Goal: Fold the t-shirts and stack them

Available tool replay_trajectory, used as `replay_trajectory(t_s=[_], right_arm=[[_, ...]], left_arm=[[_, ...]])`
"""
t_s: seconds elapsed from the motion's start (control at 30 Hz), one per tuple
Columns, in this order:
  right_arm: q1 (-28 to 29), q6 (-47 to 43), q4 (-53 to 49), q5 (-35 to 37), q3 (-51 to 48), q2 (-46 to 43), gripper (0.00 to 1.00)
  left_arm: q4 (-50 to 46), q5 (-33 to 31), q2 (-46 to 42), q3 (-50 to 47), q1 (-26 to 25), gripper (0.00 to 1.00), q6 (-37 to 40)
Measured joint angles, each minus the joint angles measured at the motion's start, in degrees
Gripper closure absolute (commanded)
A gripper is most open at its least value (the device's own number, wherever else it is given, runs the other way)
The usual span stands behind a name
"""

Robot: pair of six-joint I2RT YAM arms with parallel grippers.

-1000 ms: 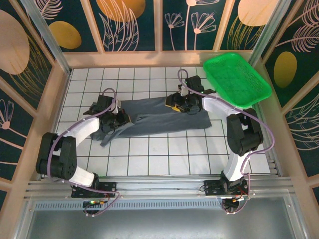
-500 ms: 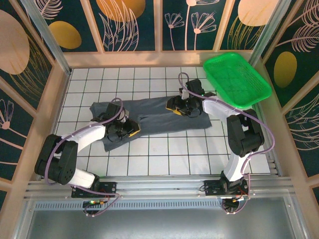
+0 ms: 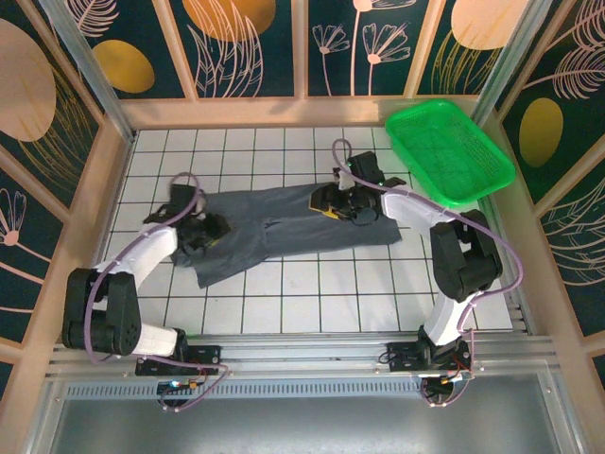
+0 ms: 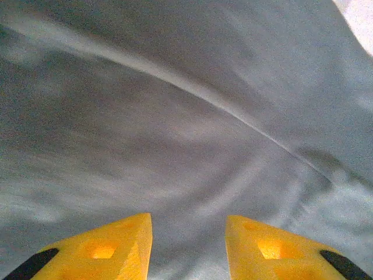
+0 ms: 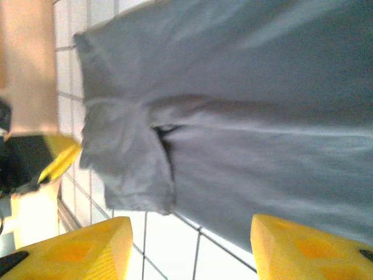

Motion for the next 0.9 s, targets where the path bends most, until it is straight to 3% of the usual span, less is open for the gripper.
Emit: replay_trajectory(t_s=[0.27, 0.57, 0.9], right_arm=[[4.2, -0.6, 2.5, -3.5, 0.2, 0.0, 0.43], [4.2, -0.6, 2.6, -3.5, 0.5, 0.0, 0.43], [4.2, -0.6, 2.6, -3.4, 2.5, 0.1, 0.43]], left_arm=[[0.7, -3.3, 6.4, -0.2, 7.1, 0.64, 6.4], [1.7, -4.7, 8.7, -0.2, 7.5, 0.65, 9.3], [2.8, -3.3, 8.8, -0.2, 7.5, 0.87, 9.7]])
